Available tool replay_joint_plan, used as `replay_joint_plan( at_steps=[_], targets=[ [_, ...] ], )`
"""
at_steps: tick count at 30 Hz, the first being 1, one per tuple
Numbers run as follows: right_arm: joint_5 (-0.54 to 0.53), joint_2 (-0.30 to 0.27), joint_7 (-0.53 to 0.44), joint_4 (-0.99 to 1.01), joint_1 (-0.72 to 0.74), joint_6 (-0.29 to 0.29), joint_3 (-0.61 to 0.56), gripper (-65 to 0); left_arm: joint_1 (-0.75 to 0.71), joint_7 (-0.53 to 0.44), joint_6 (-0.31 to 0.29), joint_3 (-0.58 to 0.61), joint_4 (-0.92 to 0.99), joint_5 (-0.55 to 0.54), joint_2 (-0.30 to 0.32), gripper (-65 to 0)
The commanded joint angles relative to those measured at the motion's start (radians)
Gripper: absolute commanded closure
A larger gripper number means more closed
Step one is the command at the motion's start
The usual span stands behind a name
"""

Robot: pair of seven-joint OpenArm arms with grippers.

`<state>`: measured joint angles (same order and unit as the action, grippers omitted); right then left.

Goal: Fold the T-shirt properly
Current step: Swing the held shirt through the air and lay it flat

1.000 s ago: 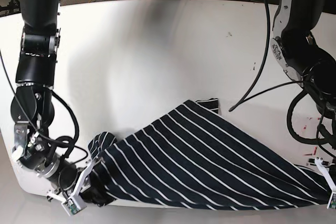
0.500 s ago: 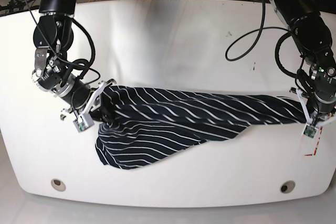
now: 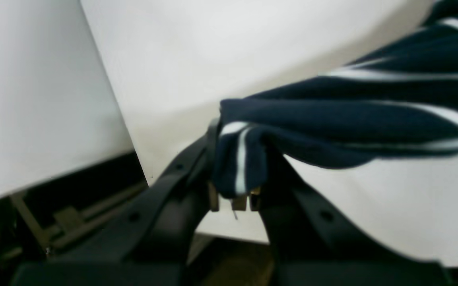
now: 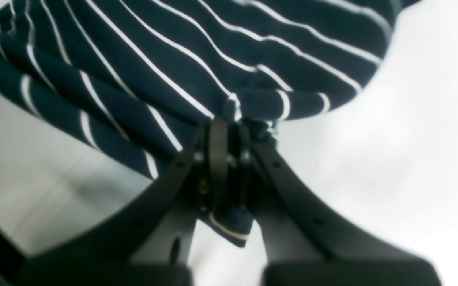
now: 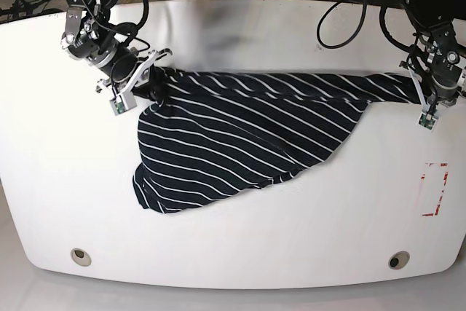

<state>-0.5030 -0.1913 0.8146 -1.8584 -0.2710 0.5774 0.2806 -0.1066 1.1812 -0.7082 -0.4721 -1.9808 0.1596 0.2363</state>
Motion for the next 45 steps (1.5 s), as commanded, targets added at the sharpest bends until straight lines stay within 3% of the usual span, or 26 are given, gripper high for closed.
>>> replay_joint_plan(
  at_steps=[1, 3, 7, 11, 16, 20, 31, 41, 45],
  targets=[
    [-0.007, 0.008, -0.025, -0.016, -0.026, -0.004, 0.007, 0.0, -0.038, -0.048, 0.010, -0.029, -0.012, 0.041, 0.021, 0.0],
    [-0.007, 0.029, -0.025, -0.010, -0.052, -0.004, 0.007, 0.0, -0.072, -0.114, 0.010, -0.035, 0.016, 0.044, 0.021, 0.0],
    [-0.007, 0.069, -0.022, -0.005, -0.084, -0.004, 0.006, -12.8, -0.115, -0.202, 0.010, -0.069, 0.062, 0.044, 0.024, 0.0],
    [-0.049, 0.071, -0.021, -0.020, -0.101, -0.004, 0.007, -27.7, -0.120, -0.254, 0.010, -0.109, 0.134, 0.044, 0.024, 0.0],
    [-0.225, 0.036, -0.021, -0.022, -0.095, -0.010, 0.056, -43.0, -0.117, -0.301, 0.010, -0.136, 0.226, 0.038, 0.053, 0.0],
    [-0.285, 0.002, -0.018, 0.036, -0.023, -0.015, 0.084, -51.8, -0.117, -0.349, 0.010, -0.136, 0.274, 0.038, 0.064, 0.0],
    [-0.251, -0.073, 0.013, 0.441, 0.316, -0.010, 0.078, -52.5, -0.081, -0.347, 0.010, -0.138, 0.282, 0.042, 0.062, 0.0],
    [-0.069, -0.099, -0.001, 0.776, 0.594, -0.003, 0.078, -52.5, -0.081, -0.347, 0.010, -0.139, 0.282, 0.038, 0.059, 0.0],
    [-0.004, -0.095, -0.047, 0.866, 0.654, 0.029, 0.078, -50.9, -0.081, -0.347, 0.010, -0.139, 0.282, 0.038, 0.058, 0.0]
  ],
)
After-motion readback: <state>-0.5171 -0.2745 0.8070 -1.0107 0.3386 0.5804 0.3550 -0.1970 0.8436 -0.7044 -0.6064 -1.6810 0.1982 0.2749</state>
